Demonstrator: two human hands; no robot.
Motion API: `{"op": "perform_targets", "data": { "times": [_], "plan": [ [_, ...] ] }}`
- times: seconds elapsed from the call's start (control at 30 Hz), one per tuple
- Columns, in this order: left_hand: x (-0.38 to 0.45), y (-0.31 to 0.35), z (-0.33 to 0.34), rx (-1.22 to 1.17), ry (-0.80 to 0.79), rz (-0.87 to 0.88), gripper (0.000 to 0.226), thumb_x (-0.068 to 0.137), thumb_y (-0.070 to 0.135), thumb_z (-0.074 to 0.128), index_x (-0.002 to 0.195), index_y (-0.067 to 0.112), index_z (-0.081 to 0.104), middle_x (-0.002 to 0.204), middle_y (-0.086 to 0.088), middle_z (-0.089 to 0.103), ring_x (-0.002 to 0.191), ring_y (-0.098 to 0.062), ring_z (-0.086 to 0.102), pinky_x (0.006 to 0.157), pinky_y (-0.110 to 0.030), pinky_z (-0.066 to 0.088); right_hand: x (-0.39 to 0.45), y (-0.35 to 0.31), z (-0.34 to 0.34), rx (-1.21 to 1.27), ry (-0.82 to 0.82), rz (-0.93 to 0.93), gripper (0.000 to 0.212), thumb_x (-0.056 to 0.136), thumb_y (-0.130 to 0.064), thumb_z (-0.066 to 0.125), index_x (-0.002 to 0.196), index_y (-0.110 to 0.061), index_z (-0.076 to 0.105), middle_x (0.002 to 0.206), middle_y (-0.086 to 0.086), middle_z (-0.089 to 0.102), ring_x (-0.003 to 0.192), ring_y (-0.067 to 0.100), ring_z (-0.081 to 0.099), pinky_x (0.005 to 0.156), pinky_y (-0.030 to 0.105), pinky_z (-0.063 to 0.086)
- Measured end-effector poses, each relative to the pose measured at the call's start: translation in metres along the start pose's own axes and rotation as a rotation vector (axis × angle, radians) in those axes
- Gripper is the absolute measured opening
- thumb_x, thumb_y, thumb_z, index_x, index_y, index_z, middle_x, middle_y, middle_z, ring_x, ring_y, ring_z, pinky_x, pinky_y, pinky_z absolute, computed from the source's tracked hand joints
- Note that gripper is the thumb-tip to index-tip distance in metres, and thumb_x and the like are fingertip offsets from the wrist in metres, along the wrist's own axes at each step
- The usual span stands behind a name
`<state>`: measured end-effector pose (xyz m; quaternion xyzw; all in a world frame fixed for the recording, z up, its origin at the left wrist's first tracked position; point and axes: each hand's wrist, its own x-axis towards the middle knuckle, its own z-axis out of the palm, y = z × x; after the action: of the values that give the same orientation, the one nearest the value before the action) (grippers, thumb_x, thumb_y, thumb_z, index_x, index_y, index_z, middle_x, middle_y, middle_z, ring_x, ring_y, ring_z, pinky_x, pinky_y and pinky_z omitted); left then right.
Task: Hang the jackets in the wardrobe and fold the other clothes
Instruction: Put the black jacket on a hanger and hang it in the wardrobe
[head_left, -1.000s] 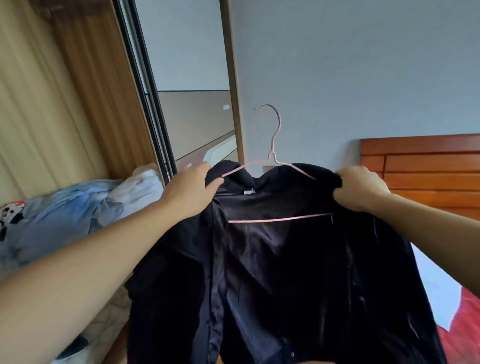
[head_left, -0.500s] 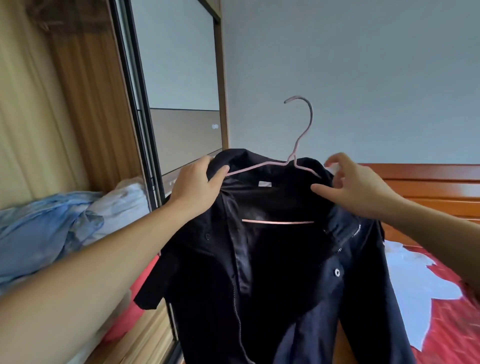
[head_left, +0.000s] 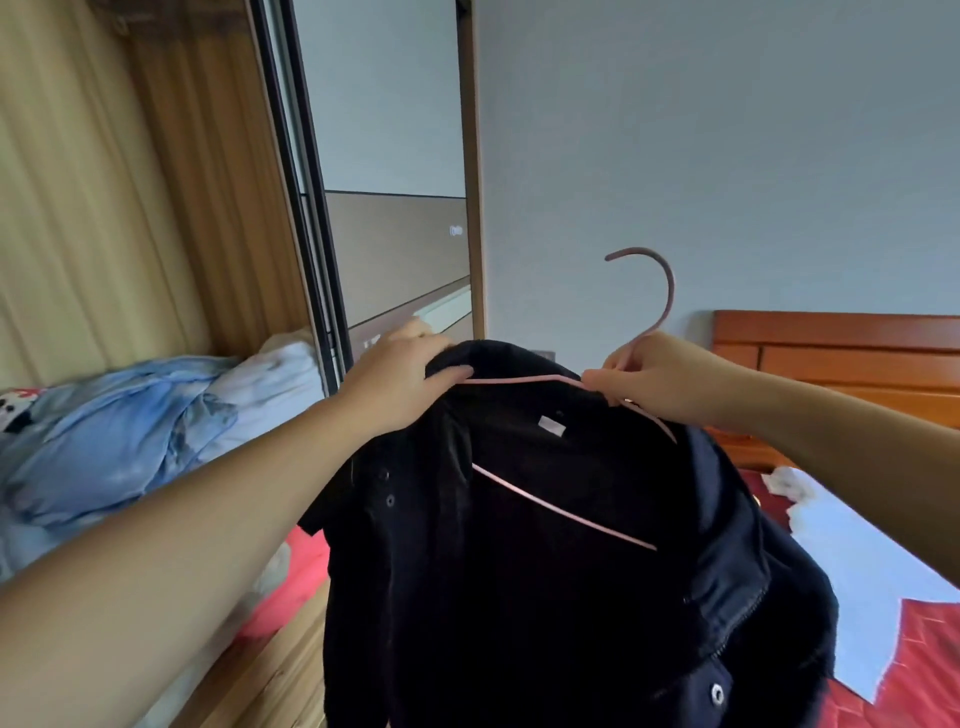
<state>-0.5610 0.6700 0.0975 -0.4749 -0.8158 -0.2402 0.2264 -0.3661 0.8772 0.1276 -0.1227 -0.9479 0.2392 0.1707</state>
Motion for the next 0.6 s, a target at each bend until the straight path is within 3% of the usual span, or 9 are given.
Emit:
{"op": "perform_targets", "data": {
  "times": [0.07, 0.17, 0.27, 0.37, 0.5, 0.6],
  "plan": [
    [-0.002, -0.006, -0.004, 0.110, -0.028, 0.011, 0.025, 0.091, 0.052, 0.053, 0.098, 0.031, 0.065, 0.080, 0.015, 0.047, 0.091, -0.019, 0.055, 0.070, -0.034, 0.043, 0.002, -0.004, 0.005, -0.024, 0.071, -0.009, 0.037, 0.089, -0.039, 0.060, 0.058, -0.019, 0.069, 0.062, -0.007, 0.068, 0.064, 0.003, 0.061, 0.063, 0.022, 0.045],
    [-0.004, -0.007, -0.008, 0.089, -0.112, -0.080, 0.027, 0.089, 0.050, 0.060, 0.094, 0.026, 0.069, 0.090, 0.000, 0.068, 0.107, -0.027, 0.061, 0.081, -0.043, 0.051, 0.003, -0.010, 0.015, 0.008, 0.104, -0.045, 0.033, 0.089, -0.035, 0.061, 0.056, -0.031, 0.062, 0.078, -0.010, 0.074, 0.078, 0.001, 0.063, 0.070, 0.018, 0.043],
    [0.003, 0.002, -0.017, -0.004, -0.128, -0.153, 0.022, 0.082, 0.044, 0.072, 0.077, 0.023, 0.073, 0.069, 0.001, 0.065, 0.080, -0.022, 0.065, 0.069, -0.035, 0.052, 0.003, -0.012, 0.021, 0.024, 0.188, -0.095, 0.038, 0.088, -0.029, 0.062, 0.054, -0.038, 0.051, 0.081, -0.012, 0.074, 0.077, -0.006, 0.060, 0.064, 0.001, 0.036],
    [0.024, 0.028, -0.028, -0.120, -0.077, -0.170, 0.025, 0.081, 0.042, 0.073, 0.067, 0.021, 0.073, 0.056, 0.004, 0.059, 0.059, -0.010, 0.056, 0.052, -0.025, 0.037, 0.006, -0.019, 0.022, 0.018, 0.183, -0.104, 0.035, 0.086, -0.026, 0.060, 0.054, -0.036, 0.054, 0.077, -0.010, 0.074, 0.072, -0.009, 0.060, 0.059, -0.001, 0.037],
    [0.044, 0.058, -0.023, -0.237, -0.078, -0.231, 0.042, 0.083, 0.050, 0.069, 0.075, 0.009, 0.074, 0.050, 0.002, 0.052, 0.046, -0.009, 0.046, 0.051, -0.025, 0.034, 0.009, -0.025, 0.019, 0.143, 0.181, -0.084, 0.022, 0.086, -0.019, 0.058, 0.068, -0.028, 0.065, 0.061, -0.005, 0.070, 0.049, -0.006, 0.058, 0.044, 0.002, 0.035],
    [0.028, 0.048, -0.013, -0.359, -0.150, -0.292, 0.036, 0.080, 0.056, 0.069, 0.078, 0.021, 0.076, 0.062, 0.004, 0.066, 0.058, -0.012, 0.061, 0.058, -0.026, 0.044, 0.004, -0.018, 0.015, 0.255, 0.223, -0.056, 0.014, 0.088, -0.019, 0.060, 0.077, -0.025, 0.067, 0.050, -0.004, 0.065, 0.033, -0.002, 0.049, 0.035, 0.006, 0.030]
  ]
}}
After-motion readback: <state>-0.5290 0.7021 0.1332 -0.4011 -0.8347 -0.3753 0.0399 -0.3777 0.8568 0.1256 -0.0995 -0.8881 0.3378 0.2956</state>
